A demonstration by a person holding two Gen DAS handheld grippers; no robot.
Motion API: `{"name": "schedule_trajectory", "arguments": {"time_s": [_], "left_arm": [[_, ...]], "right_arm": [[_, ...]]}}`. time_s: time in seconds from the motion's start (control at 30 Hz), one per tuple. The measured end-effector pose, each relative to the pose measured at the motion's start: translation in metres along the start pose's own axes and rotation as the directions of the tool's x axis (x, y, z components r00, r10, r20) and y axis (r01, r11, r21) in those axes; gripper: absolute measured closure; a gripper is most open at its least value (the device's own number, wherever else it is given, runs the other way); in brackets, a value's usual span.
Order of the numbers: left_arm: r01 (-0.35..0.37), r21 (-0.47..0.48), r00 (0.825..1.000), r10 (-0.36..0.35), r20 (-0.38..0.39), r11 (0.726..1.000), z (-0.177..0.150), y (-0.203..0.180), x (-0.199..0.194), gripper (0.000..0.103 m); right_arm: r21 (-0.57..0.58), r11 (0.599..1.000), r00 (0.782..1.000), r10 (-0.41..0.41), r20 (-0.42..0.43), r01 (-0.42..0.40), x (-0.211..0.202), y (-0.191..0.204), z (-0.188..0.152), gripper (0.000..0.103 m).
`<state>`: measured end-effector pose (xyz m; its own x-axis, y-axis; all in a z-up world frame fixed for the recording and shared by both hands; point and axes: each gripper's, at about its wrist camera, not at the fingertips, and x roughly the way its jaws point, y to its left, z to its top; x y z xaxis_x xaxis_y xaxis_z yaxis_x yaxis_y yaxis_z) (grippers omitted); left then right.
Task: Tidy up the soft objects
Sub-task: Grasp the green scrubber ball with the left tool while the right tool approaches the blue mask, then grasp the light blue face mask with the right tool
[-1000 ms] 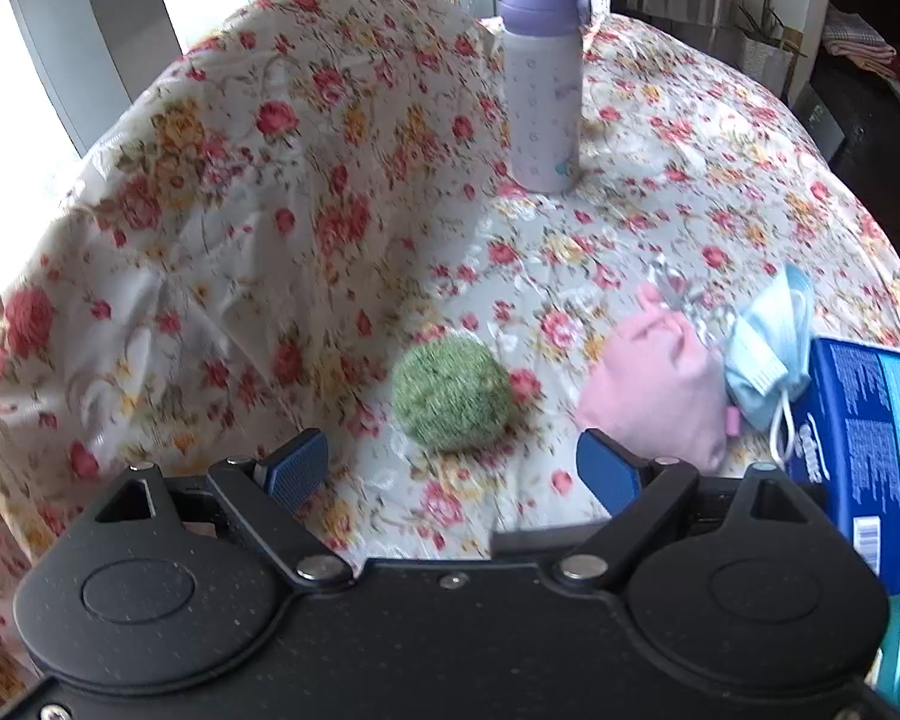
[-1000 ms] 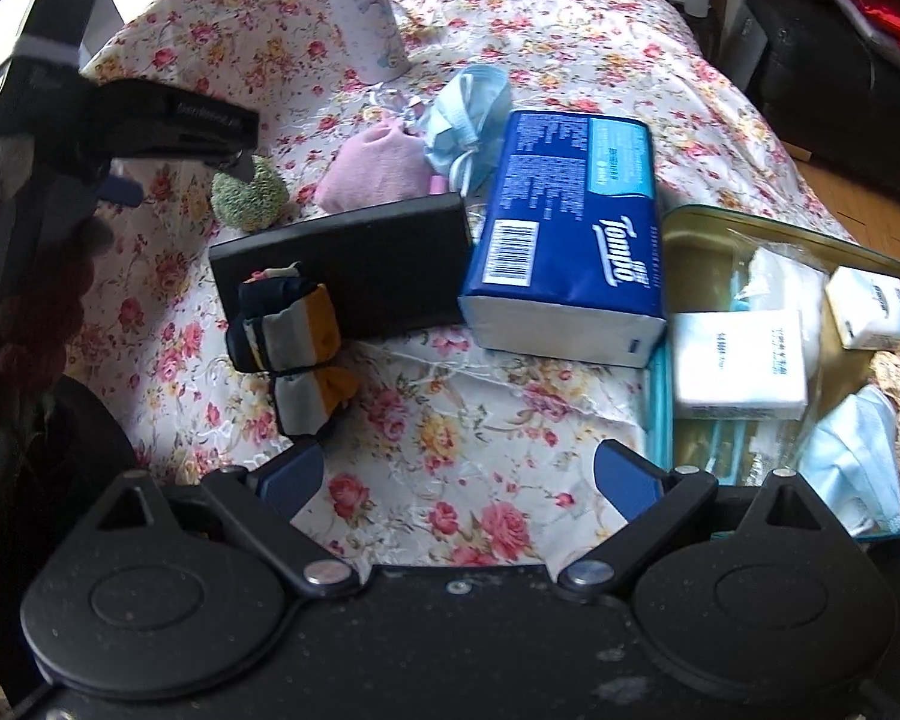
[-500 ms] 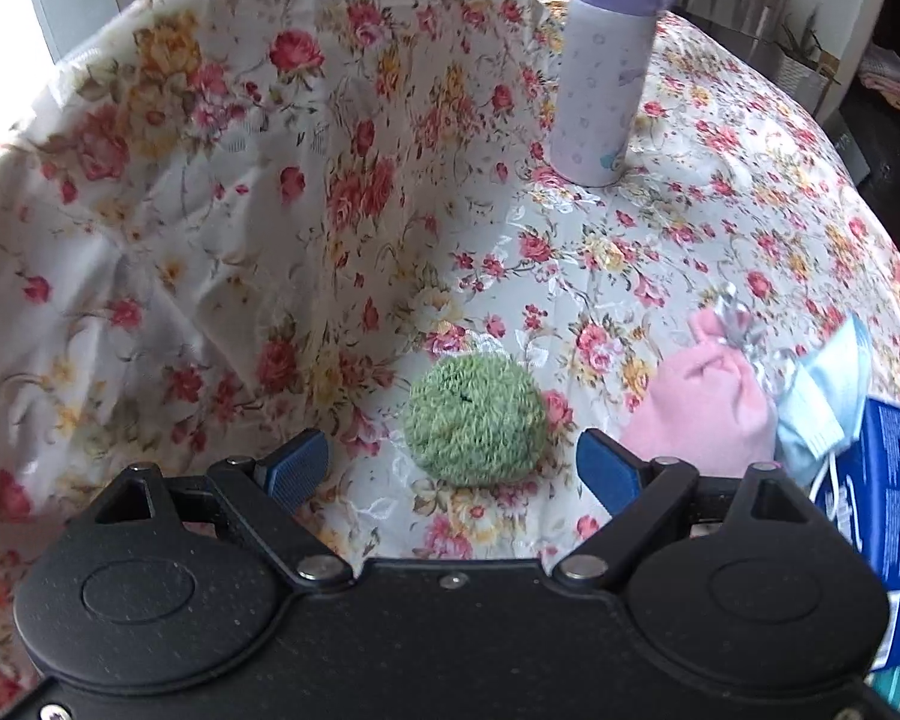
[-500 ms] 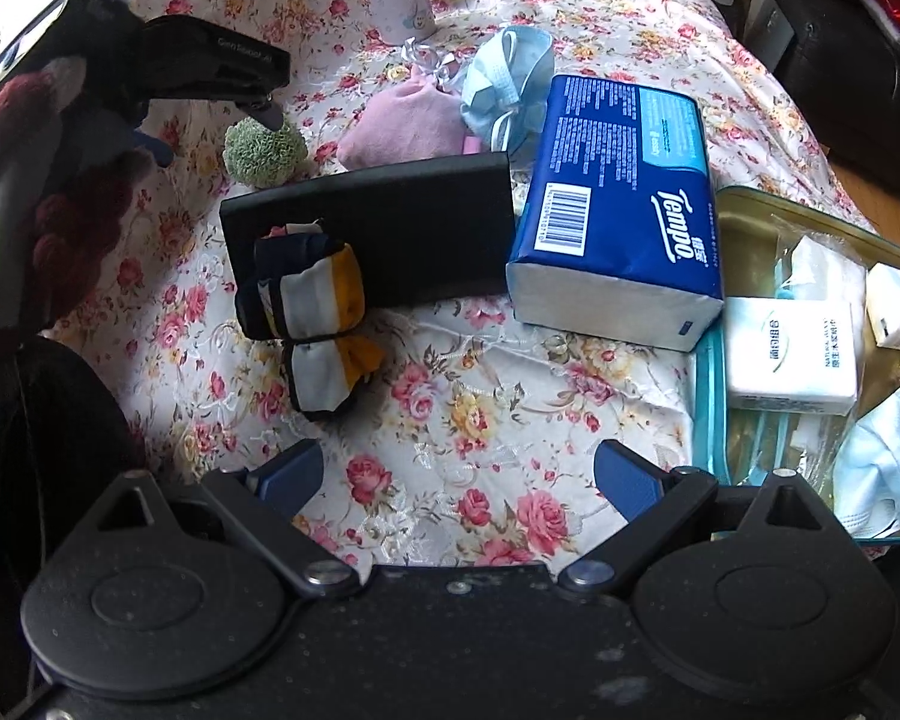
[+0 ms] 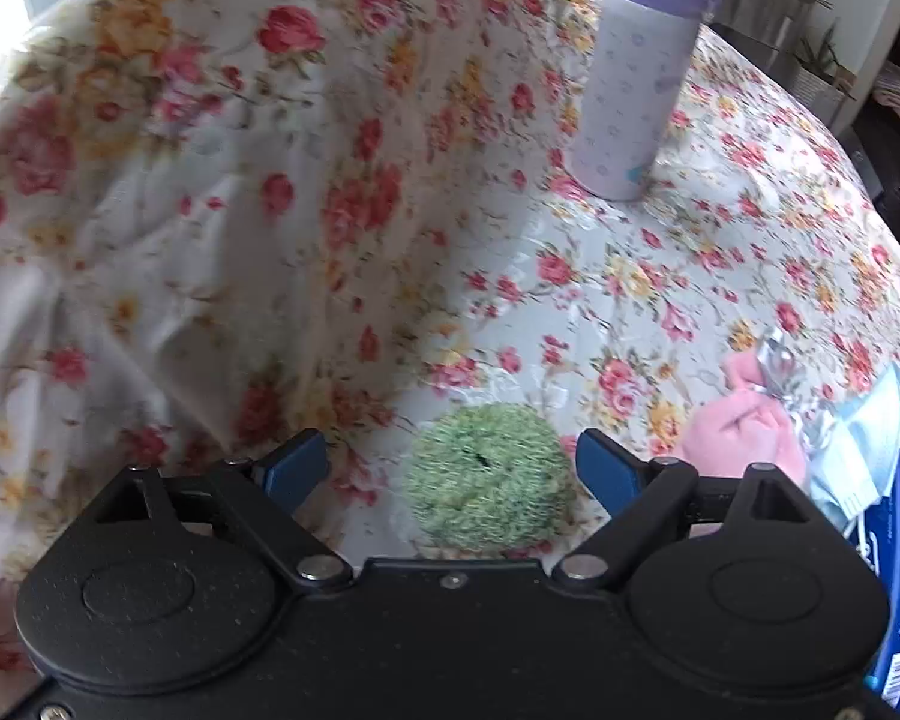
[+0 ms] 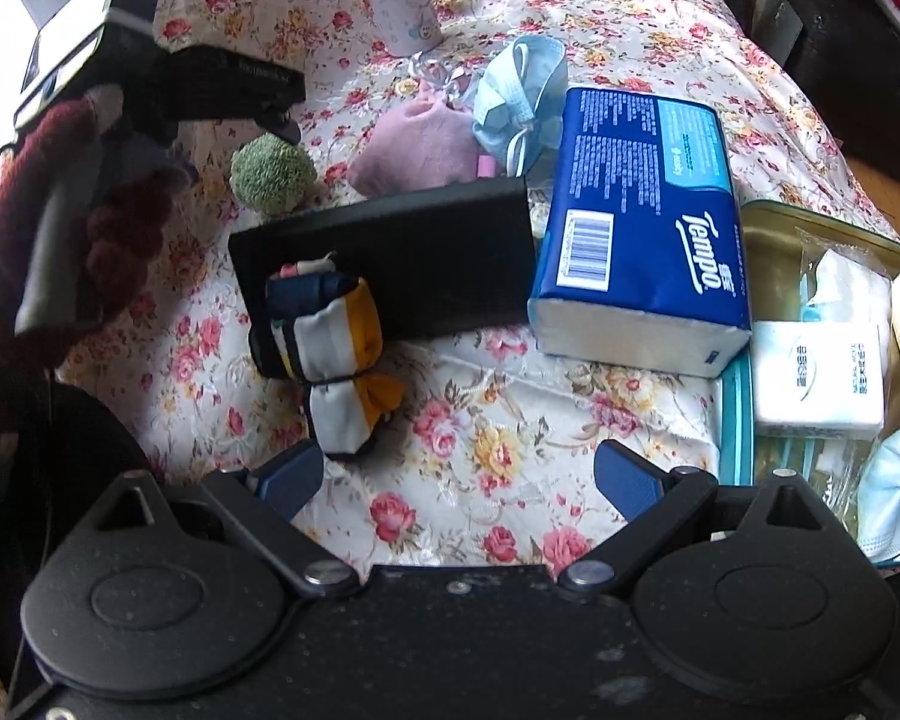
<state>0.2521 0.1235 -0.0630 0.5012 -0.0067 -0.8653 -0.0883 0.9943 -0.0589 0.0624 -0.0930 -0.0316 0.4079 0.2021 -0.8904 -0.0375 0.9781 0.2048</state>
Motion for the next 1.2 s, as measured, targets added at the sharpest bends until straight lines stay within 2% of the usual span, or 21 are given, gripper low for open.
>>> {"name": "schedule_trajectory", "arguments": {"time_s": [0.3, 0.37, 0.53, 0.9, 1.03, 1.13, 1.2], "left_arm": [[0.005, 0.087, 0.998, 0.000, -0.058, 0.996, -0.004, -0.018, 0.018, 0.016], [0.006, 0.095, 0.998, 0.001, -0.068, 0.995, -0.005, -0.020, 0.021, 0.019], [-0.014, 0.105, 0.996, 0.022, -0.081, 0.994, -0.008, -0.022, 0.026, 0.042], [-0.009, 0.089, 0.997, 0.016, -0.069, 0.996, -0.008, -0.019, 0.027, 0.042], [0.000, 0.072, 0.997, 0.005, -0.076, 0.997, -0.007, -0.016, 0.029, 0.041], [0.042, 0.040, 0.993, -0.038, -0.112, 0.998, -0.007, -0.013, 0.035, 0.041], [0.037, 0.044, 0.994, -0.032, -0.103, 0.998, -0.007, -0.013, 0.034, 0.041]], "right_arm": [[0.015, 1.000, 0.999, -0.017, 0.051, 0.016, -0.004, -0.017, 0.028, 0.005], [0.014, 1.000, 0.997, -0.028, 0.069, 0.028, -0.006, -0.021, 0.037, 0.005], [0.005, 0.998, 0.991, -0.062, 0.118, 0.062, -0.006, -0.028, 0.061, 0.005], [-0.001, 0.994, 0.976, -0.104, 0.192, 0.106, 0.008, -0.036, 0.136, 0.005], [0.019, 0.996, 0.980, -0.085, 0.182, 0.083, 0.022, -0.038, 0.163, 0.005], [0.015, 0.996, 0.980, -0.092, 0.175, 0.090, 0.033, -0.034, 0.179, 0.005], [0.008, 0.995, 0.979, -0.104, 0.176, 0.104, 0.040, -0.031, 0.187, 0.005]]}}
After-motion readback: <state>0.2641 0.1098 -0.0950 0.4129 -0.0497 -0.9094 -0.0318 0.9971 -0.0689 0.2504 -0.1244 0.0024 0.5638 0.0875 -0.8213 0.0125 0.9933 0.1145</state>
